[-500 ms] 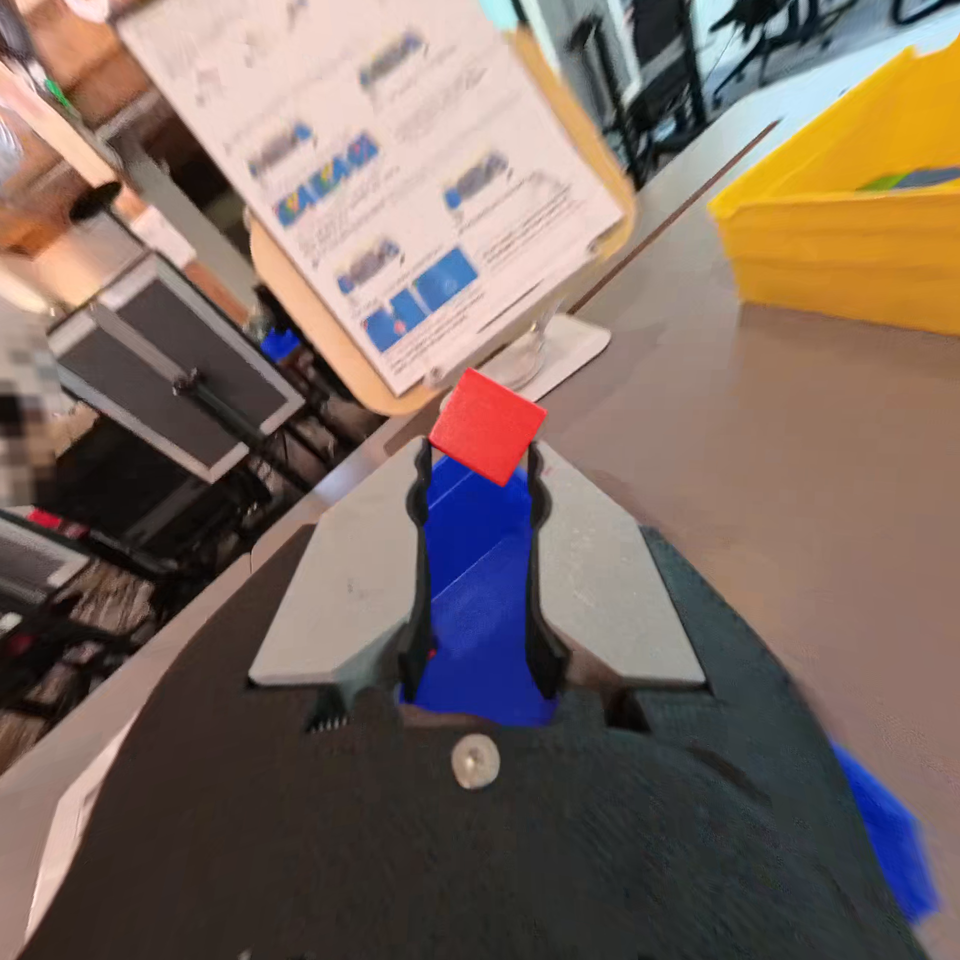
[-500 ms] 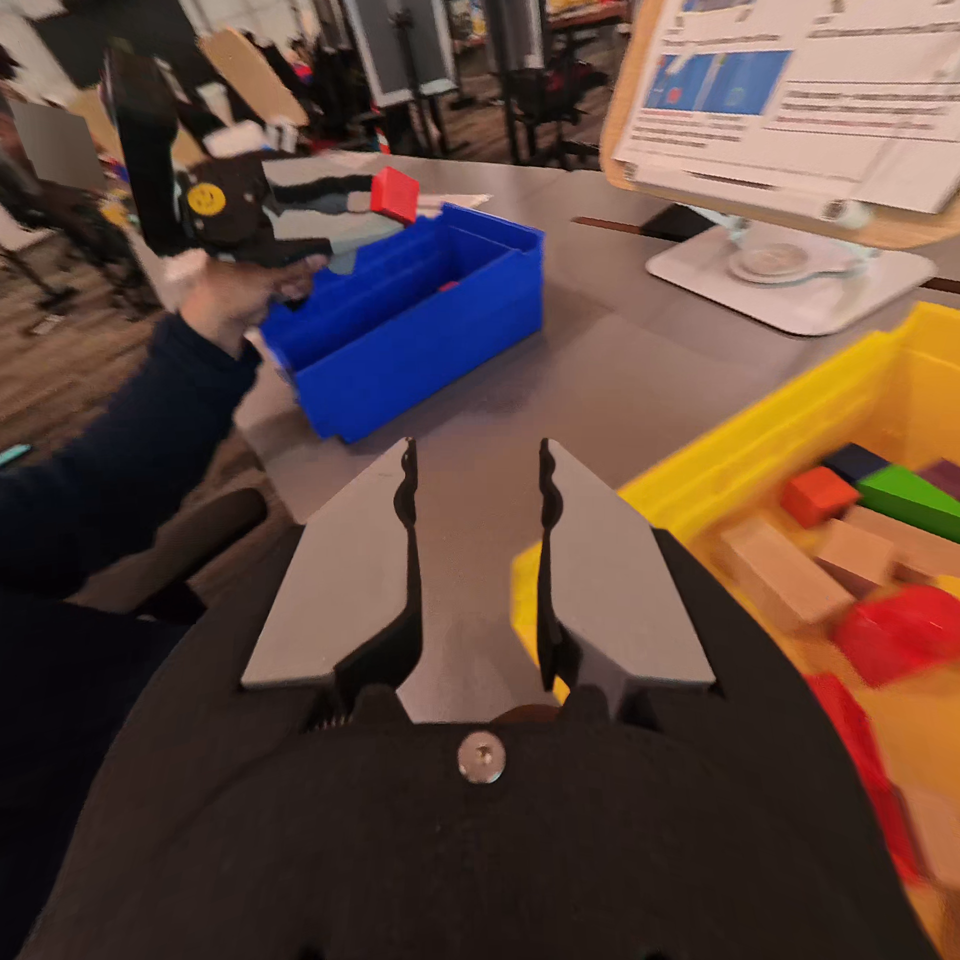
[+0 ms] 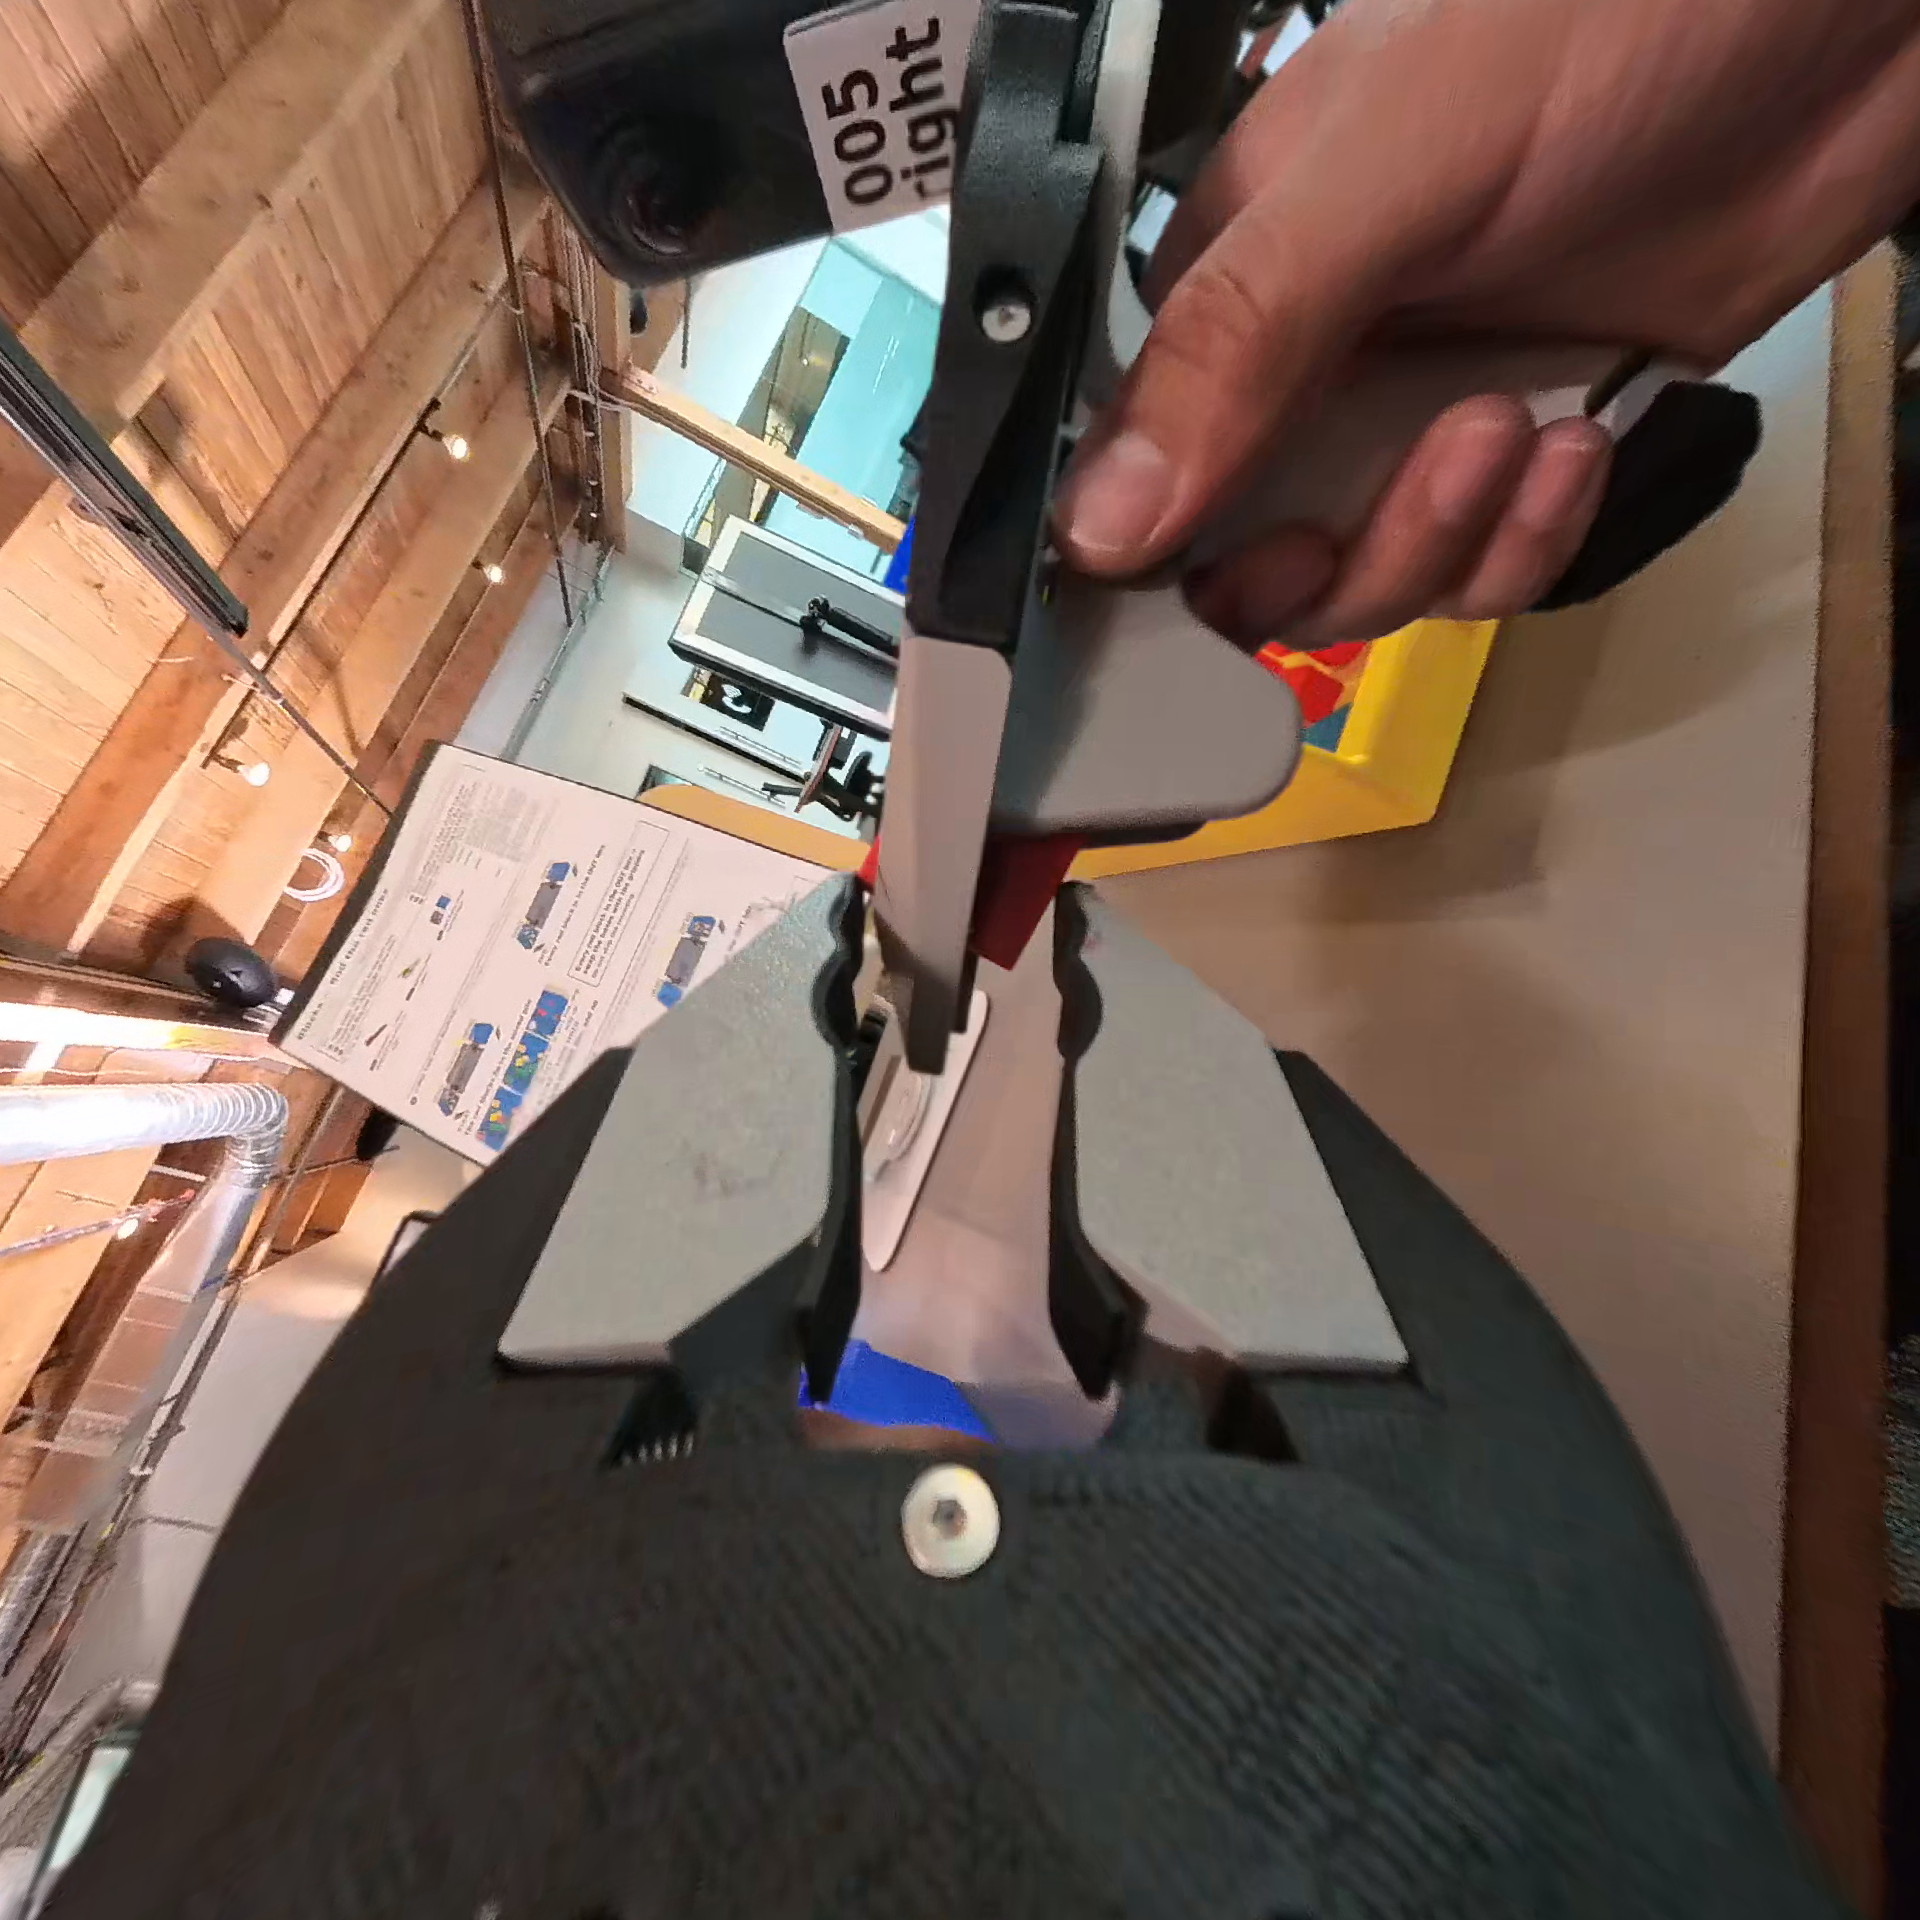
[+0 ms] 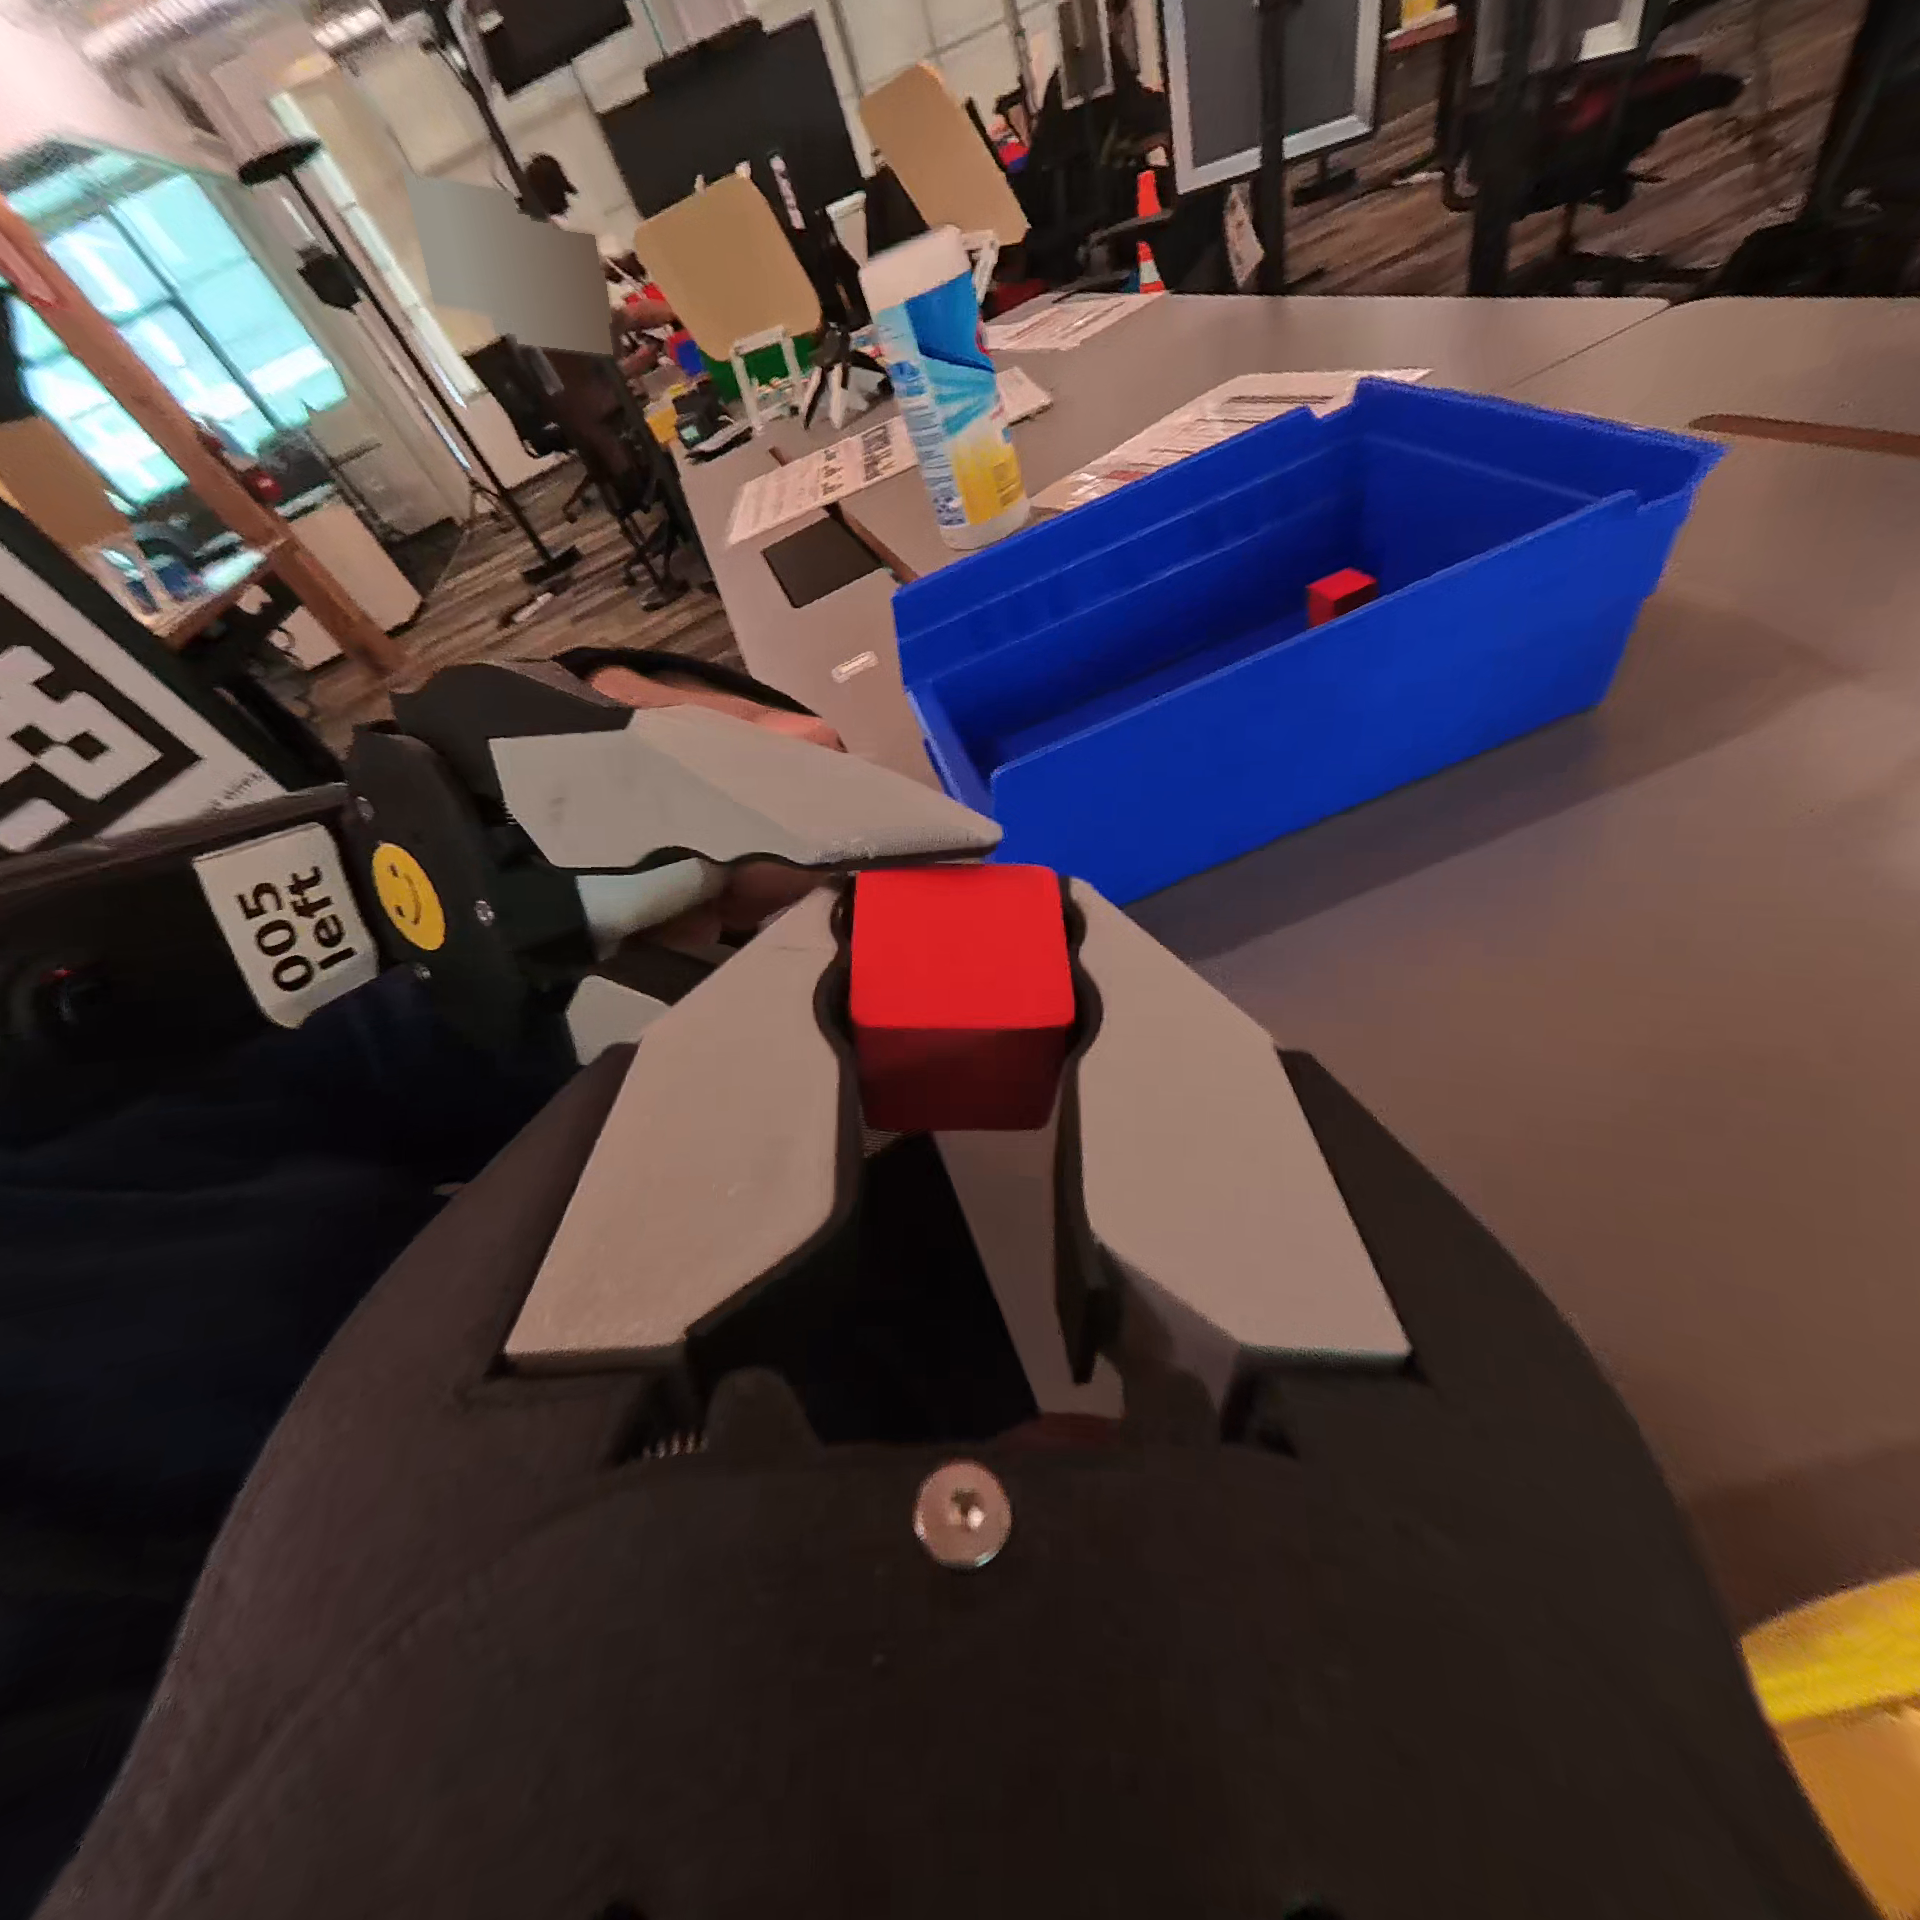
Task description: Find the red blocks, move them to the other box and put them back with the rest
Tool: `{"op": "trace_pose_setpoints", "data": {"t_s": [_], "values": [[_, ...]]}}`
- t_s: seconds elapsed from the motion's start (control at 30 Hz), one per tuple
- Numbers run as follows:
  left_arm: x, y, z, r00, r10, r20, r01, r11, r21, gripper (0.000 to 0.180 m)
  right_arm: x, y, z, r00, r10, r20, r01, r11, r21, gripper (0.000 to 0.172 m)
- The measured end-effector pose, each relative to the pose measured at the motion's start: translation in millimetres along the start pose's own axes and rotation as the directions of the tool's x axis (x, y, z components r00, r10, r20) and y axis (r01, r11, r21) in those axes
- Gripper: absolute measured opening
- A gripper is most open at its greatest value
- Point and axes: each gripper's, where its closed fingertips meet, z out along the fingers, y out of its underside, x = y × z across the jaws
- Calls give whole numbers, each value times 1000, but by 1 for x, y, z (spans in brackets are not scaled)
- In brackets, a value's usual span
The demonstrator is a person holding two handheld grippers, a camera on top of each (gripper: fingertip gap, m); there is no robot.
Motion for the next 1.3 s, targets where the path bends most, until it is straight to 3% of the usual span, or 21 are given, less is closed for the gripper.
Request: {"op": "trace_pose_setpoints", "data": {"t_s": [0.2,0.33,0.4,0.5,0.6,0.67,0.87,1.03,1.13,1.27,1.3], "values": [[-11,6,6,996,-77,40,77,997,2,29,24,-7,-11,991,-55,-126,56,998,9,34],[-52,41,-8,961,-250,115,259,964,-66,31,74,-40,-79,934,-53,-354,102,988,120,34],[-77,76,-17,926,-324,192,351,927,-128,31,130,-36,-126,824,-24,-566,99,990,102,34],[-99,133,-30,872,-396,288,465,855,-232,32,220,30,-179,614,25,-789,-122,990,-64,33],[-103,185,-39,814,-468,343,570,757,-321,35,254,107,-191,546,-46,-836,-373,881,-292,43],[-104,214,-46,779,-496,384,621,692,-369,40,253,114,-186,554,-96,-827,-389,849,-359,36],[-106,271,-47,695,-585,419,719,547,-429,44,236,81,-183,534,-169,-828,-273,892,-359,53],[-100,344,-23,664,-633,398,709,364,-603,53,201,41,-176,588,-149,-795,-138,950,-280,53],[-81,390,-9,626,-665,408,678,205,-706,55,184,26,-172,613,-158,-774,-75,964,-256,53],[-54,442,-6,610,-637,472,617,7,-787,48,166,14,-168,635,-174,-752,-21,970,-242,53],[-49,442,-1,573,-667,476,633,-9,-774,29,164,13,-168,637,-178,-750,-13,970,-241,52]]}}
